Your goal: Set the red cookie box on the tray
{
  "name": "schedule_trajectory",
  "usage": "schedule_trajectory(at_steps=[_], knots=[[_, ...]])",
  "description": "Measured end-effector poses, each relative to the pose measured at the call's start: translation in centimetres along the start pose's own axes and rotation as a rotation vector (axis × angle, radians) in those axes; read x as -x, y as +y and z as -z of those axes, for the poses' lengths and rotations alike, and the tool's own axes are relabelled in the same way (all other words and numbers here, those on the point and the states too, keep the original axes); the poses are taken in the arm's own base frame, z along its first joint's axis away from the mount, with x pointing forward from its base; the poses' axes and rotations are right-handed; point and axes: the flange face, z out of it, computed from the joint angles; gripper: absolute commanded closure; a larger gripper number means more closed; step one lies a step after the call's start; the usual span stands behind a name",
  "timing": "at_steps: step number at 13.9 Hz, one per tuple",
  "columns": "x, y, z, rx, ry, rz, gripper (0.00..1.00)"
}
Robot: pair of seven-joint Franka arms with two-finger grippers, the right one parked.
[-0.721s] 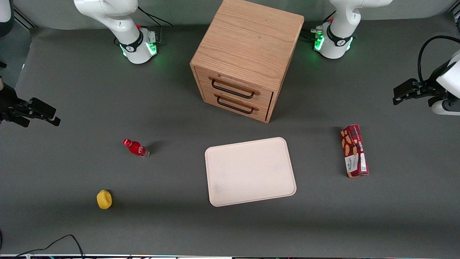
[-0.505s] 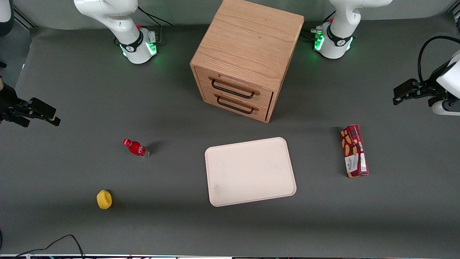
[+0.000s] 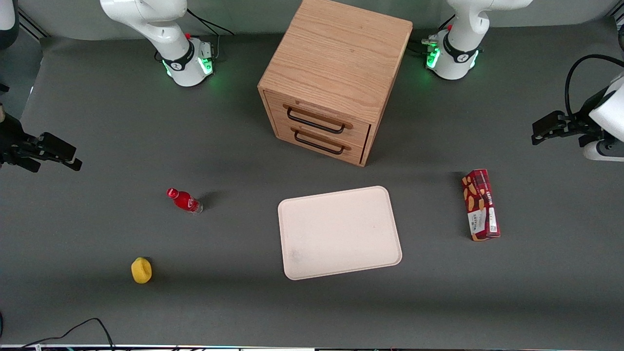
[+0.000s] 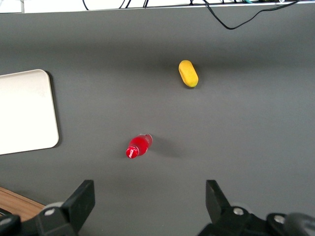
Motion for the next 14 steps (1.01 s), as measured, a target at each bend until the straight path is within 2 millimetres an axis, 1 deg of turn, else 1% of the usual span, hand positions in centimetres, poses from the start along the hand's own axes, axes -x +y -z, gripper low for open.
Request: schedule_trajectory(at_steps=[4, 14], knots=[[-0.35, 0.02, -0.64, 0.0, -0.012, 0.0, 0.0], [-0.46, -0.01, -0.84, 0.0, -0.015, 0.0, 0.0]])
